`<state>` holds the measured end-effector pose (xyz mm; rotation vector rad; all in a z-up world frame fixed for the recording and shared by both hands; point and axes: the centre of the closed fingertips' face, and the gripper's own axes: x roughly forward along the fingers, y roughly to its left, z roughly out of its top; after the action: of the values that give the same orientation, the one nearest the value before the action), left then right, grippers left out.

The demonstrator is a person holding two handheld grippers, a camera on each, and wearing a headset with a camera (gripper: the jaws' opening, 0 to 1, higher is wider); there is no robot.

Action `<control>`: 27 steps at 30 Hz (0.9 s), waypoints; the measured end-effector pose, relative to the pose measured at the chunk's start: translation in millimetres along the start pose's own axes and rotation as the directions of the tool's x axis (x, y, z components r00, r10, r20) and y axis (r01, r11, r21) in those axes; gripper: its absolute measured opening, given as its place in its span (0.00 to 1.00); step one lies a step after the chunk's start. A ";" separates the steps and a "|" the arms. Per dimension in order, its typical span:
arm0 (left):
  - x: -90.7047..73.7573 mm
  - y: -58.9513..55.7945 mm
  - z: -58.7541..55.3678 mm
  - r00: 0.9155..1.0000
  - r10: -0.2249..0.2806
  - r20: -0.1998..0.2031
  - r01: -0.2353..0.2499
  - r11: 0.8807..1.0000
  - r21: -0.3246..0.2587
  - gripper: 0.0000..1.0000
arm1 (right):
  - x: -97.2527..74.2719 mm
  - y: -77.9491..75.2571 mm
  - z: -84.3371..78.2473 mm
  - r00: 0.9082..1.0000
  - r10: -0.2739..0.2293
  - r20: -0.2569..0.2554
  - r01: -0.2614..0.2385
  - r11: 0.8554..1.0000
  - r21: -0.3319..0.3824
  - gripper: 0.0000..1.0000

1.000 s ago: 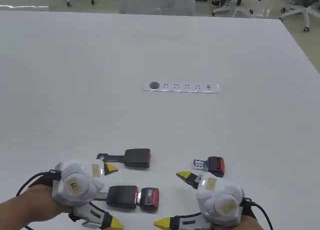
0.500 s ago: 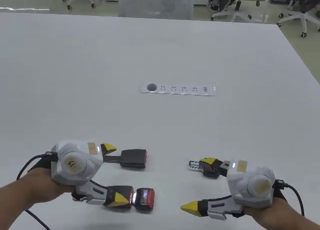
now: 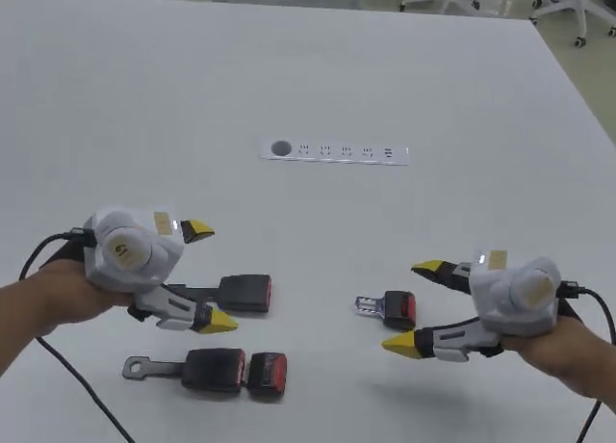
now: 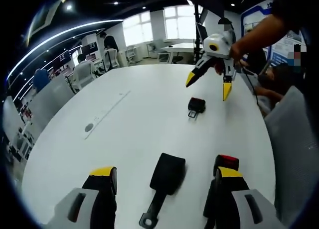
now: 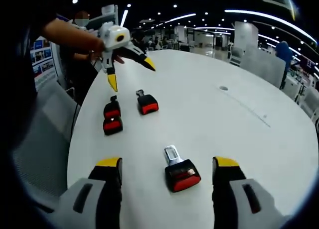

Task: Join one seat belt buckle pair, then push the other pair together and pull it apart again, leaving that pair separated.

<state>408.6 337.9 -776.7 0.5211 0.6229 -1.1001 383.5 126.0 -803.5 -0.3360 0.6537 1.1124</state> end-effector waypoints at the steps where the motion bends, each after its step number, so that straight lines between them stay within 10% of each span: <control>1: 5.1 1.3 -3.8 1.000 -0.011 -0.008 0.011 1.000 0.001 0.82 | 2.4 -2.8 -2.5 1.000 0.008 0.000 -0.008 1.000 0.000 0.75; 17: 57.6 -9.3 -44.5 0.978 -0.172 -0.117 0.178 0.983 0.040 0.73 | 26.0 -20.9 -33.2 0.995 0.080 -0.054 -0.078 0.996 0.038 0.64; 27: 60.5 -6.9 -49.2 0.981 -0.166 -0.098 0.171 0.984 0.046 0.58 | 30.4 -11.8 -44.1 0.985 0.124 -0.117 -0.128 0.991 -0.024 0.57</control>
<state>411.6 328.8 -854.4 0.5778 0.7313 -1.2610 388.8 118.2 -857.5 -0.3924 0.7682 1.2319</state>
